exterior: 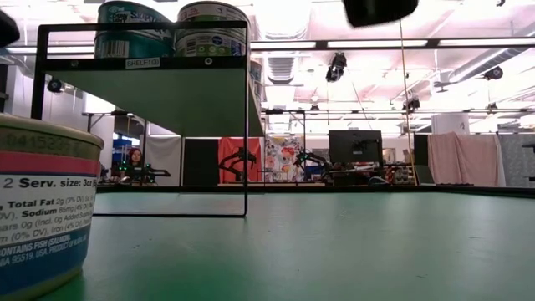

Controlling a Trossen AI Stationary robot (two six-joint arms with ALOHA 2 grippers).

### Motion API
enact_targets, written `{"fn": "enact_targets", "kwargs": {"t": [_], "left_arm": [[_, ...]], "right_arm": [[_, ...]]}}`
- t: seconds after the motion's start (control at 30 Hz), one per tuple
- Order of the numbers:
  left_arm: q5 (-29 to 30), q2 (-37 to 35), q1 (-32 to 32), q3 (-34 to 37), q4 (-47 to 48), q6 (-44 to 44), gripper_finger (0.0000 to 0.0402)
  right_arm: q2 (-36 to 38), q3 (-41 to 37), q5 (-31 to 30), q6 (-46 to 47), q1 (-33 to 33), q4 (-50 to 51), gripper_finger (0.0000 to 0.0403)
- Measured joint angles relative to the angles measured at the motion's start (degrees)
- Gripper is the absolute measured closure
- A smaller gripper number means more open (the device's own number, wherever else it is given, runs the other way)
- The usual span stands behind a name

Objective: Stack canned seafood by type on shelf
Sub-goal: Stack the blue and pink tuna can on top of the blue and pink tuna cans on the shelf

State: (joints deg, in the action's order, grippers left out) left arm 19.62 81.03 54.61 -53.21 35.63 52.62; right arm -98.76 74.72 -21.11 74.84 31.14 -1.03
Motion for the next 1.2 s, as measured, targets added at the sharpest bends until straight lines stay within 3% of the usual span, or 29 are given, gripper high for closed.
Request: {"fn": "enact_targets", "kwargs": {"t": [0.23,0.33,0.67,0.87,1.2], "left_arm": [[-0.02,-0.19,0.0,6.52,-16.58,-0.92,0.0401],[0.14,-0.19,0.0,7.95,-20.38,-0.94,0.0401],[6.53,-0.19,-0.07,8.26,-20.86,-1.13,0.0402],[6.88,-0.19,-0.07,8.24,-21.24,-1.04,0.0402],[8.93,-0.17,-0.07,8.26,-23.36,-0.38,0.0402]], "right_arm": [[-5.27,0.0,0.82,-2.47,-0.02,-2.45,0.0394],[-6.75,0.0,4.19,-2.71,-0.02,-2.63,0.0394],[-12.38,0.0,6.85,-5.42,-0.5,-4.79,0.0394],[-15.4,0.16,7.13,-2.53,-0.42,-10.57,0.0394],[-17.69,3.87,5.45,-6.12,-0.48,-9.89,0.0394]]}}
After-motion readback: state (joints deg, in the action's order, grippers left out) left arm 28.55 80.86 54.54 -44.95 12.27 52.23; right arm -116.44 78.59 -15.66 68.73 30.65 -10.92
